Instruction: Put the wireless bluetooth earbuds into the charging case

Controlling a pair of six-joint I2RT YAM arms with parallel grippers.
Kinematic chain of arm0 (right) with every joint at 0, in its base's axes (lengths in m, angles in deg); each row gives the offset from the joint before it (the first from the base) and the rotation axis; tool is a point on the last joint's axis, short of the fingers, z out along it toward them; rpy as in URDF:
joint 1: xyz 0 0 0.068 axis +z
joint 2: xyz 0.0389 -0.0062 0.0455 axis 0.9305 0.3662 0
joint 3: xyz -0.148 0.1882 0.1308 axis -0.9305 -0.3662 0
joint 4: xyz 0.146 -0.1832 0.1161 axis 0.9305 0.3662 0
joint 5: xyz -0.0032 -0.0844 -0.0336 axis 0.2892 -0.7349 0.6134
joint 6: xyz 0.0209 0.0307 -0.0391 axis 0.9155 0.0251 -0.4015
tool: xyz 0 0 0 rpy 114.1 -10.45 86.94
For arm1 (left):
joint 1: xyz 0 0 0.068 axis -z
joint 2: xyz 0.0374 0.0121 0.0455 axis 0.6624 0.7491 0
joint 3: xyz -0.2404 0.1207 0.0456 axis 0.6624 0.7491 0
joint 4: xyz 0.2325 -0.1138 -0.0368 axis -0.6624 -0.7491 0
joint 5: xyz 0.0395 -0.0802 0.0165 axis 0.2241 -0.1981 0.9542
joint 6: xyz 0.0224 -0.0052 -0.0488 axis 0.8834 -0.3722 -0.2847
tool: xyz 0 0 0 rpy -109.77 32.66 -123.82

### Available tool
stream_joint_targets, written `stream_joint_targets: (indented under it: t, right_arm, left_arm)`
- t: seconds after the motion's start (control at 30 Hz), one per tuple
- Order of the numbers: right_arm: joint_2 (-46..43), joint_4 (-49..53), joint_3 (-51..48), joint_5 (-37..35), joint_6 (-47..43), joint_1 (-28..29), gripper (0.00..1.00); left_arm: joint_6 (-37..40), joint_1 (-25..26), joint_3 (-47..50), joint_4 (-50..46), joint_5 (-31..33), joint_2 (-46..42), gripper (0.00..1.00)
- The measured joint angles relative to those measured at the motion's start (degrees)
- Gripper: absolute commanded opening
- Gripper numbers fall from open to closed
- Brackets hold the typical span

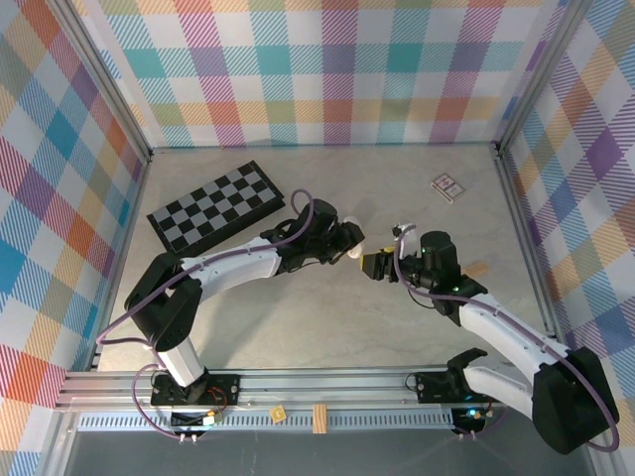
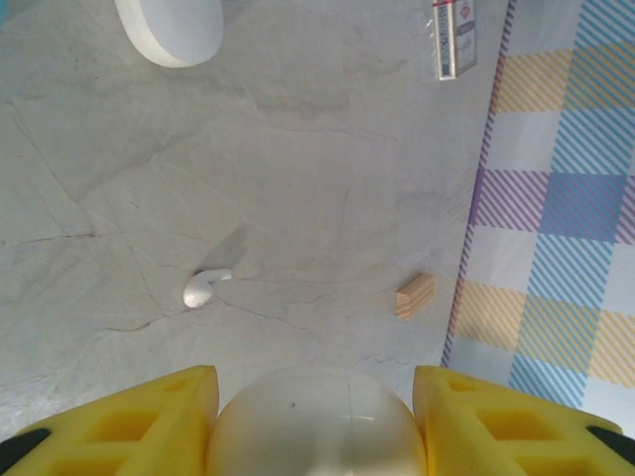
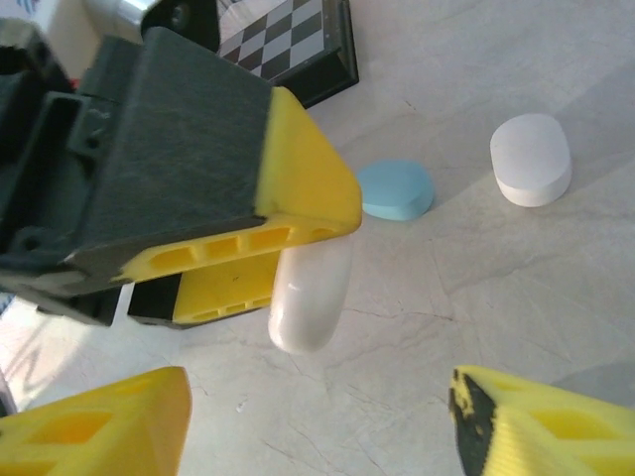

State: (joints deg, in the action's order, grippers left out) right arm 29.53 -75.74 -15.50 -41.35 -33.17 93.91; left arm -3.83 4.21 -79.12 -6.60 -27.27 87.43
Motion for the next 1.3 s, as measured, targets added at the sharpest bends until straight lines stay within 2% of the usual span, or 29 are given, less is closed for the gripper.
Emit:
stream_joint_targets:
  t: [0.2,0.43,0.6,0.67,0.77,0.93,1.03,1.17,1.23,1.3]
  right_arm:
    - [5.0,-2.8,2.6,0.2,1.2,0.8,0.50]
    - [8.6,-4.5,4.8,1.0,1.7,1.3,0.26]
    - [8.7,-4.7,5.4,1.2,1.7,1.4,0.20]
    - [8.3,-4.6,5.6,1.3,1.5,1.4,0.19]
    - [6.8,-3.6,5.7,1.2,0.2,1.8,0.19]
    - [2.3,2.2,7.7,0.1,-4.4,1.8,0.16]
    - [0.1,6.0,10.5,0.0,-7.6,1.8,0.15]
    - [-1.7,12.5,15.5,2.0,-12.0,1.8,0.15]
    - [-2.1,16.5,18.8,4.1,-14.3,1.8,0.16]
    - [-2.3,20.7,22.7,6.4,-16.9,1.8,0.16]
  left_arm:
    - [-0.1,0.0,0.0,0.6,-0.6,-0.8,0.50]
    - [-0.1,-0.1,0.0,0.5,-1.0,-1.0,0.50]
    - [0.2,-0.2,0.1,0.5,-0.5,-1.7,0.51]
    - [0.6,-0.2,0.5,0.7,-0.2,-2.4,0.53]
    - [3.0,-0.1,1.8,1.1,0.5,-4.5,0.66]
    - [11.9,-0.3,3.3,0.3,4.7,-11.2,0.82]
    - [19.1,-0.7,5.0,0.2,6.7,-16.8,0.86]
    - [33.6,-1.2,7.1,-1.9,7.9,-24.5,0.90]
    - [41.9,-1.2,7.1,-3.7,6.6,-26.8,0.92]
    - [50.2,-1.2,7.1,-6.0,4.3,-28.5,0.89]
